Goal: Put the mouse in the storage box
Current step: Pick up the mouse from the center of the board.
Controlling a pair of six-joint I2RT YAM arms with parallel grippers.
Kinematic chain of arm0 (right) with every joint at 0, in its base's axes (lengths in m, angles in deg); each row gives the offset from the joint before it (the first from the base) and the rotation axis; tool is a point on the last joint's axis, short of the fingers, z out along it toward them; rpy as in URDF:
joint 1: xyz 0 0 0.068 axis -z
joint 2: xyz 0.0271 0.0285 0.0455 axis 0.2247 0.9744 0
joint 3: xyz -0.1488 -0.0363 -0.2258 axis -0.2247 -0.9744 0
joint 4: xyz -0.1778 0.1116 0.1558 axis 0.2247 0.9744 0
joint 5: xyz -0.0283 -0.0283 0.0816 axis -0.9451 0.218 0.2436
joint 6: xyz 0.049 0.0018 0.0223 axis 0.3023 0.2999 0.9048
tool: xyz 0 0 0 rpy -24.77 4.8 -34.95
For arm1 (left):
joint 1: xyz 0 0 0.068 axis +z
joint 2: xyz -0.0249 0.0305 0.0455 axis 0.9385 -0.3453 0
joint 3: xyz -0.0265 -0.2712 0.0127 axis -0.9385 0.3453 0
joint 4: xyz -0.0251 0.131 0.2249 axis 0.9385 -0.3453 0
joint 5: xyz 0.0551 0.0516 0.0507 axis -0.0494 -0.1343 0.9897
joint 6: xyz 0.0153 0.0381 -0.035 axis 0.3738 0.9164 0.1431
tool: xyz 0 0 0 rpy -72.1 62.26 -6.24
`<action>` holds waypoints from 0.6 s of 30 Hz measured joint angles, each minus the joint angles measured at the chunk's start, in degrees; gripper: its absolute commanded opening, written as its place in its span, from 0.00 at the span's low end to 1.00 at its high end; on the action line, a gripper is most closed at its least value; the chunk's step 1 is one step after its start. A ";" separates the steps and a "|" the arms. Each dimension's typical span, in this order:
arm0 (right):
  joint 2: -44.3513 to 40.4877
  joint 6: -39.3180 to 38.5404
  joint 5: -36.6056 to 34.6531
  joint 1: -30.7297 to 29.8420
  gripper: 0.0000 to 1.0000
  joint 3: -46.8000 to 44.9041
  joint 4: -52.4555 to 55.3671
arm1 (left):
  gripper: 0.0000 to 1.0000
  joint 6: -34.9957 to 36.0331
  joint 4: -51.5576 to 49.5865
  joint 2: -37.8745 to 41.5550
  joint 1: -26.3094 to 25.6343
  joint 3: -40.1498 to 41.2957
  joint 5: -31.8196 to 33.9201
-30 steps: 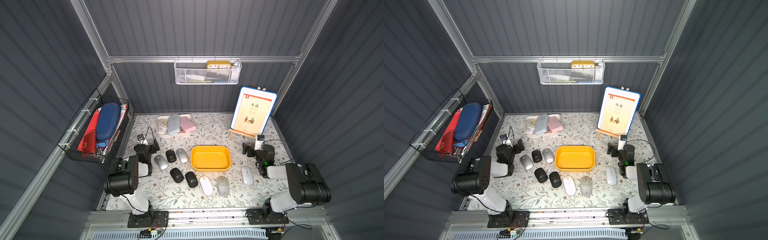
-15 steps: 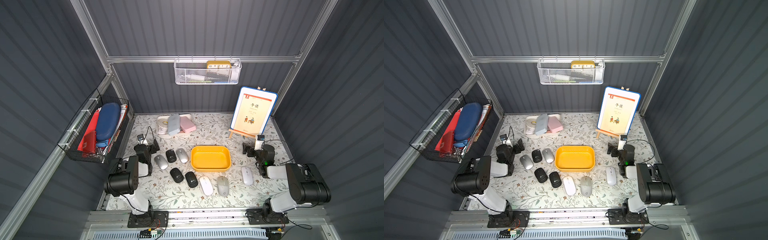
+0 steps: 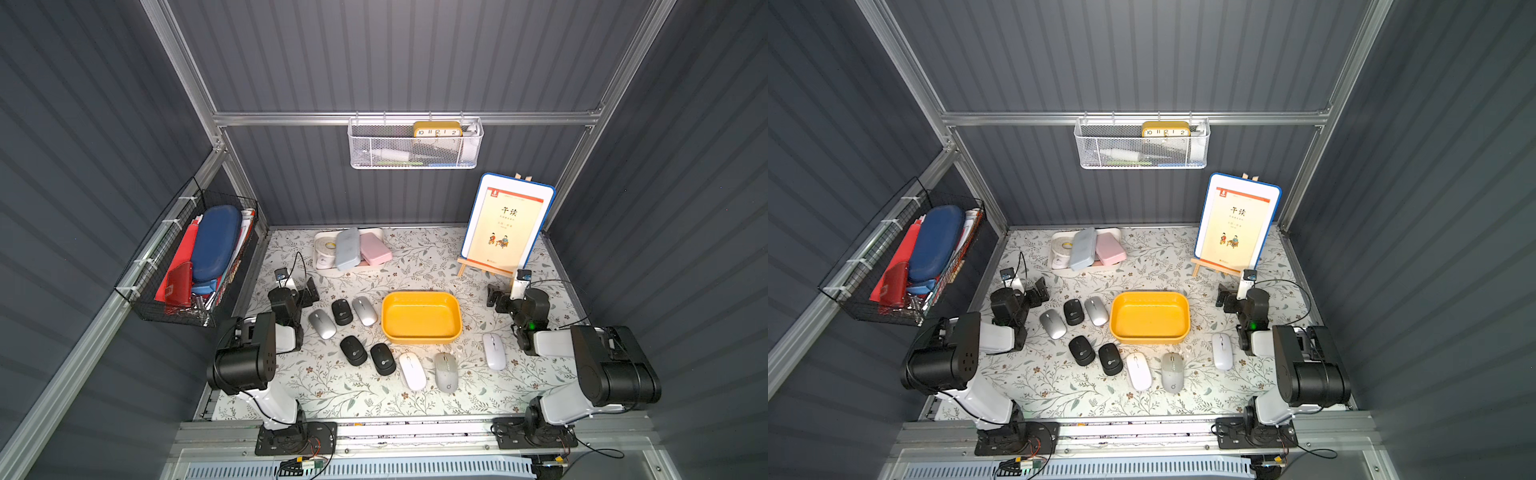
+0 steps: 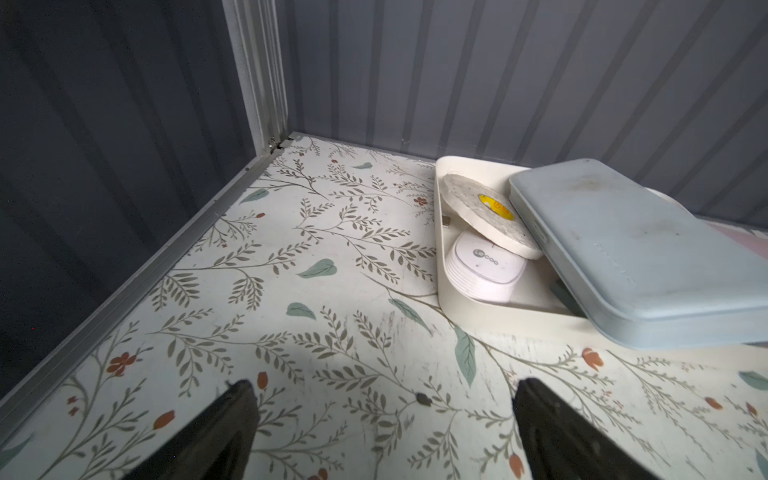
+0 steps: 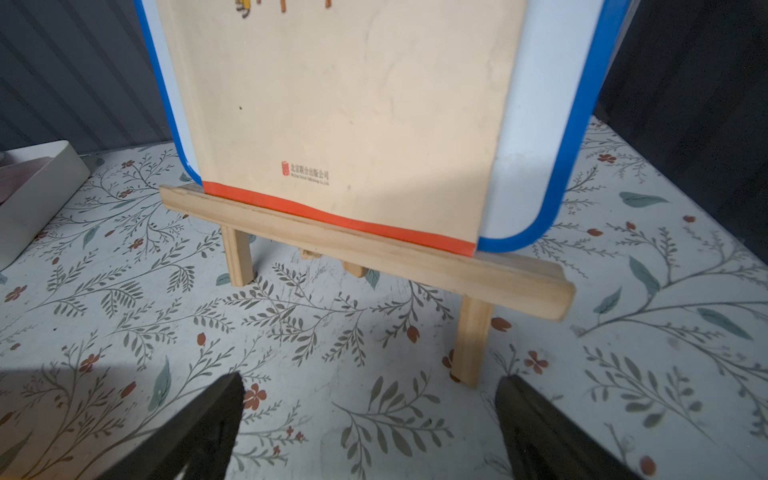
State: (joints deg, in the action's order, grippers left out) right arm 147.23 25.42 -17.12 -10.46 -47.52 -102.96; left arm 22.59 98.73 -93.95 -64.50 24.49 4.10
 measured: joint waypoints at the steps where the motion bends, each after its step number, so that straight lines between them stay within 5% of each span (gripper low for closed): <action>1: -0.48 -0.04 -0.09 -0.04 0.99 0.35 1.36 | 0.99 0.17 -1.86 0.79 0.00 -0.70 -0.48; 9: -13.57 1.09 -10.25 -6.38 0.99 6.25 15.50 | 0.99 -1.49 -31.30 8.74 -1.33 -19.80 -0.11; 13: -17.49 16.83 -18.95 -8.96 0.99 13.97 30.77 | 1.00 -3.39 -44.00 10.01 -5.84 -28.26 3.04; 18: -18.29 26.53 -11.43 -3.39 0.99 22.32 43.58 | 0.99 -8.31 -56.37 12.02 -12.70 -30.99 2.08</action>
State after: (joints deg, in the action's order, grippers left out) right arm 128.93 51.96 -28.55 -13.85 -25.20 -59.38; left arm 14.29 42.36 -81.93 -77.20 -6.50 6.18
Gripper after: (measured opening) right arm 0.989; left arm 0.993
